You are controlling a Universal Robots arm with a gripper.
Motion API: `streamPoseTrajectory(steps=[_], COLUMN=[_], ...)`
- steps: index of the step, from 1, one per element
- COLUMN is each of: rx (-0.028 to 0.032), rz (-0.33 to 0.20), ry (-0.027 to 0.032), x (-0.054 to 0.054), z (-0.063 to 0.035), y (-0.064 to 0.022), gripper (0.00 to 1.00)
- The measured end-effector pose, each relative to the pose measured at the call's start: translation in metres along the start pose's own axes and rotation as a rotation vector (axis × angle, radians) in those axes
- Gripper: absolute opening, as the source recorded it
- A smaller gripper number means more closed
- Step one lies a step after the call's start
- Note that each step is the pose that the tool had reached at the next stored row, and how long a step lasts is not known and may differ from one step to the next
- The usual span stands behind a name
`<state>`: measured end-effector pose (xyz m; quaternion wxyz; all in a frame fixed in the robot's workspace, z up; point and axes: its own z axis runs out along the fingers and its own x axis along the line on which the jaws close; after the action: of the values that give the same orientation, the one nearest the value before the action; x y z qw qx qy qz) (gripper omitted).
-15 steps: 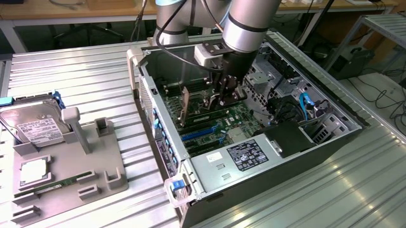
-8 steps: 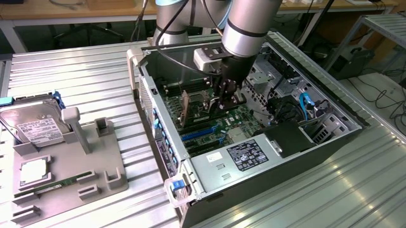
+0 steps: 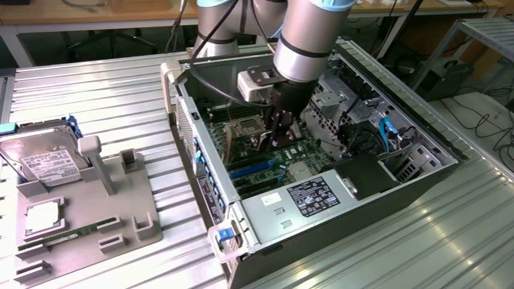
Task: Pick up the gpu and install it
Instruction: 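Insert the gpu into the slot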
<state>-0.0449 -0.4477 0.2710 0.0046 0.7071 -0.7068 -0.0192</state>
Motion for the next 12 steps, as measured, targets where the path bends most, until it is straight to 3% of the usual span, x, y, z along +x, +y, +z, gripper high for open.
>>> streamPoseTrajectory(steps=[4, 6, 9, 12], rx=[0.0, 0.0, -0.0001, -0.0001], rz=[0.0, 0.0, 0.0, 0.0], ry=[-0.0001, 0.0, 0.0, 0.0], x=[0.002, 0.002, 0.011, 0.012], z=[0.0073, 0.0113, 0.0131, 0.0135], y=[0.0019, 0.0078, 0.0081, 0.0092], gripper=[0.27, 0.27, 0.27, 0.27])
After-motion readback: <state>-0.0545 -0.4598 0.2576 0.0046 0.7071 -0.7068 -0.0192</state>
